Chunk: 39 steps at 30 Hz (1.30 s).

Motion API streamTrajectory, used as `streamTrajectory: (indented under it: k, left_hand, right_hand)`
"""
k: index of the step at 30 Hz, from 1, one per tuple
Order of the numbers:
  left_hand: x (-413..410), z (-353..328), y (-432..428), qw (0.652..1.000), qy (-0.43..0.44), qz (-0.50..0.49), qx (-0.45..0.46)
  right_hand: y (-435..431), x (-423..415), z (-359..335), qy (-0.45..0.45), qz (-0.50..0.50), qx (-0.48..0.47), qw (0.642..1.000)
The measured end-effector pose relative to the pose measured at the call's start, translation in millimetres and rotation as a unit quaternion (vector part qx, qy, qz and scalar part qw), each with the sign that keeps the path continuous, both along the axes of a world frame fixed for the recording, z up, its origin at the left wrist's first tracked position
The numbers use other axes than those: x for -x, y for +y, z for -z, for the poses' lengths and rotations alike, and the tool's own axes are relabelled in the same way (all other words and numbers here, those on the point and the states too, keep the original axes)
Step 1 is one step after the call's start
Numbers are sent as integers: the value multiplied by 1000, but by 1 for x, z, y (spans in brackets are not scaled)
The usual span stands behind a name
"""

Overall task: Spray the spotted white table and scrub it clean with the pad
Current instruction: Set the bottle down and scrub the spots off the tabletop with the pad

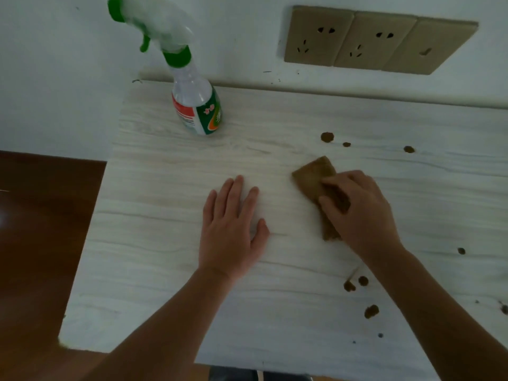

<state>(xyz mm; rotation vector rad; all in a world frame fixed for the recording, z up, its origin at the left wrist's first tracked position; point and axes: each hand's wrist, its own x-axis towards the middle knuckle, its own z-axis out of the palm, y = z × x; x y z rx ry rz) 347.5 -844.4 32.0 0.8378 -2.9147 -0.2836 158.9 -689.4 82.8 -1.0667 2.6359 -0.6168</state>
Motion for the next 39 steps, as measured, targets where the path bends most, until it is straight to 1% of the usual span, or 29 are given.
streamTrajectory:
  k: [2, 4, 8, 10, 14, 16, 18, 21, 23, 25, 28, 29, 31, 33, 35, 37, 39]
  left_hand:
    - [1, -1, 0, 1000, 1, 0, -1]
    - [1, -2, 1, 1000, 0, -1, -1]
    - [0, -2, 1, 1000, -2, -1, 7]
    - [0, -2, 1, 1000, -3, -1, 9]
    - [2, -1, 1, 1000, 9, 0, 13]
    - [2, 0, 0, 1000, 16, 0, 16]
    - [2, 1, 1, 1000, 23, 0, 21]
    - [2, 2, 1, 999, 28, 2, 24]
    - [2, 2, 1, 1000, 22, 2, 21]
    - [3, 1, 1, 1000, 16, 0, 20]
    - [3, -1, 2, 1000, 7, 1, 17]
    - [2, -1, 2, 1000, 7, 1, 15]
    - [3, -1, 1, 1000, 7, 2, 11]
    - [2, -2, 1, 1000, 7, -1, 10]
    - [2, -2, 0, 1000, 8, 0, 12]
    - [2, -2, 1, 1000, 8, 0, 12]
    - [3, -2, 1, 1000, 10, -1, 10]
  right_hand:
    - [24, -10, 4, 11, -19, -13, 1000]
    - [30, -11, 10, 29, -27, -15, 999]
    - [14, 0, 16, 47, 9, -7, 999]
    - [14, 9, 20, 53, 39, -3, 998]
    - [21, 30, 22, 62, 140, -4, 988]
    - [8, 48, 23, 65, 171, -15, 983]
    - [-21, 67, 23, 66, 178, -23, 982]
    - [-76, 83, 22, 73, 135, -26, 988]
    - [-105, 78, 20, 76, 74, -37, 994]
    - [-115, 61, 20, 83, -13, -28, 996]
    - [-89, 37, 23, 95, -143, -12, 985]
    - [-74, 35, 24, 98, -169, -5, 981]
    - [-42, 47, 25, 110, -187, 8, 976]
    - [-21, 72, 24, 125, -157, 7, 980]
    - [-20, 100, 22, 139, -93, -11, 986]
    - [-40, 119, 21, 144, -13, -29, 989]
    - [-71, 120, 21, 135, 50, -50, 988]
